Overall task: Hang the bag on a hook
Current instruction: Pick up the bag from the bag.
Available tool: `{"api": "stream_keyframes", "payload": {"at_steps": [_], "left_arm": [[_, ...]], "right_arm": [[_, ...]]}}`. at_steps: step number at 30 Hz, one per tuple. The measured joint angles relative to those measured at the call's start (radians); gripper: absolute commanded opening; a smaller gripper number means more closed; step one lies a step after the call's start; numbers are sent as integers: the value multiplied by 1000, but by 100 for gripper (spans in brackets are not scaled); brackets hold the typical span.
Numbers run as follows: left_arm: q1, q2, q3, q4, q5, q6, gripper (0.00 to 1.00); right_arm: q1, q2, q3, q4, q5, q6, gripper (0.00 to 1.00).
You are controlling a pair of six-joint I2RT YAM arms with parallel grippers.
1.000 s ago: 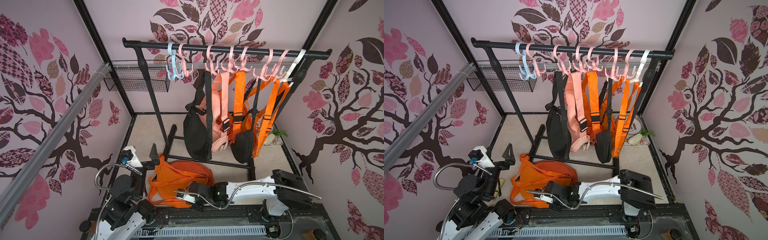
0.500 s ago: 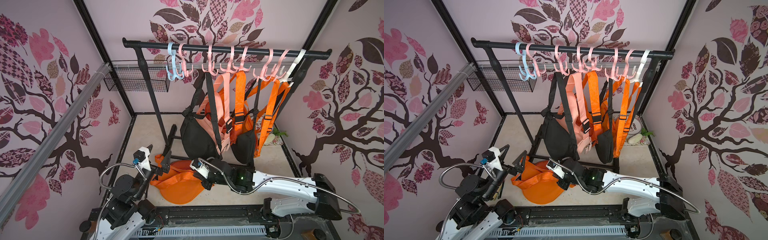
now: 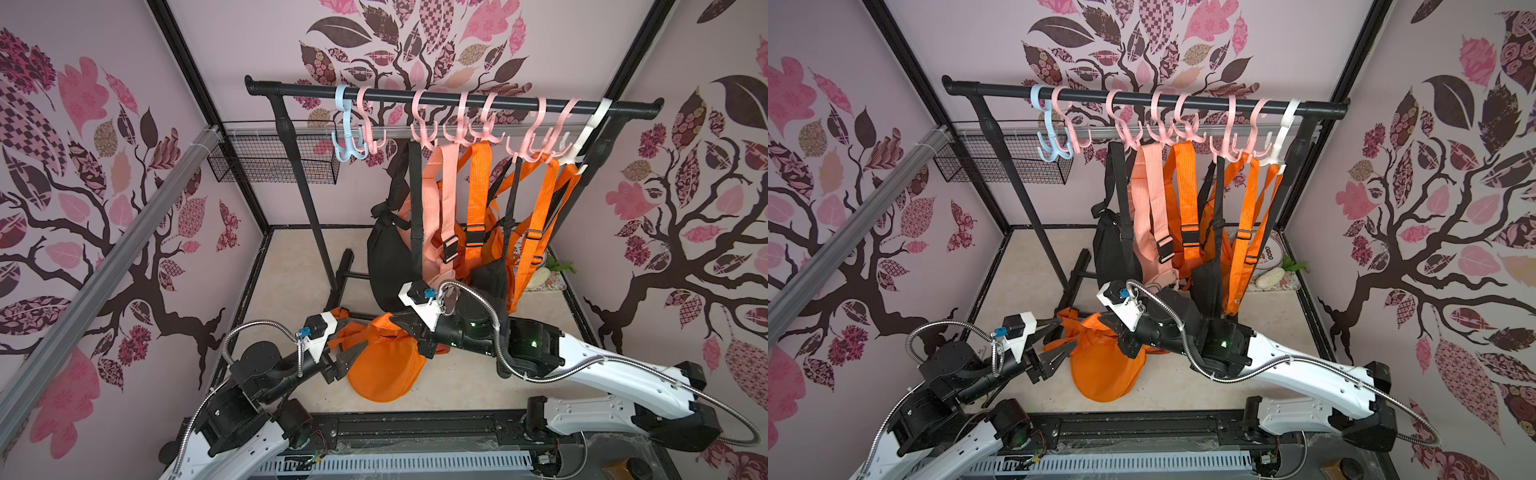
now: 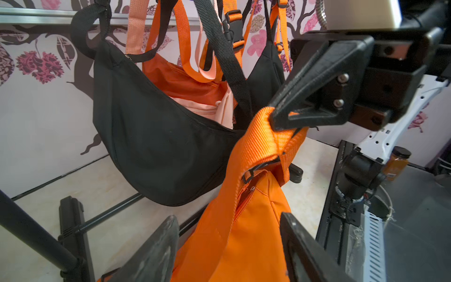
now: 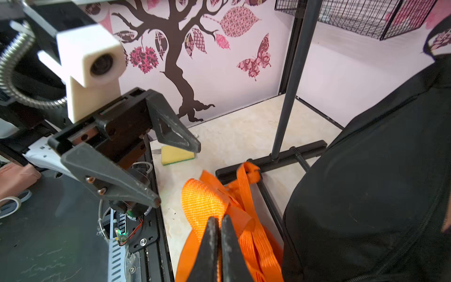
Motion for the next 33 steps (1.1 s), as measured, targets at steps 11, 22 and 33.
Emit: {"api": "stream_keyframes", "payload": {"at_steps": [11, 22, 33], "left_arm": [[0, 115, -1, -7, 97, -28, 63], [8, 243, 1, 0, -70, -20, 54], [15, 240, 5, 47, 44, -46, 61]], "right_arm": [[0, -5, 106, -85, -35, -7, 0], [0, -73, 137, -148, -220, -6, 0], [0, -77, 137, -166, -341, -7, 0]]}}
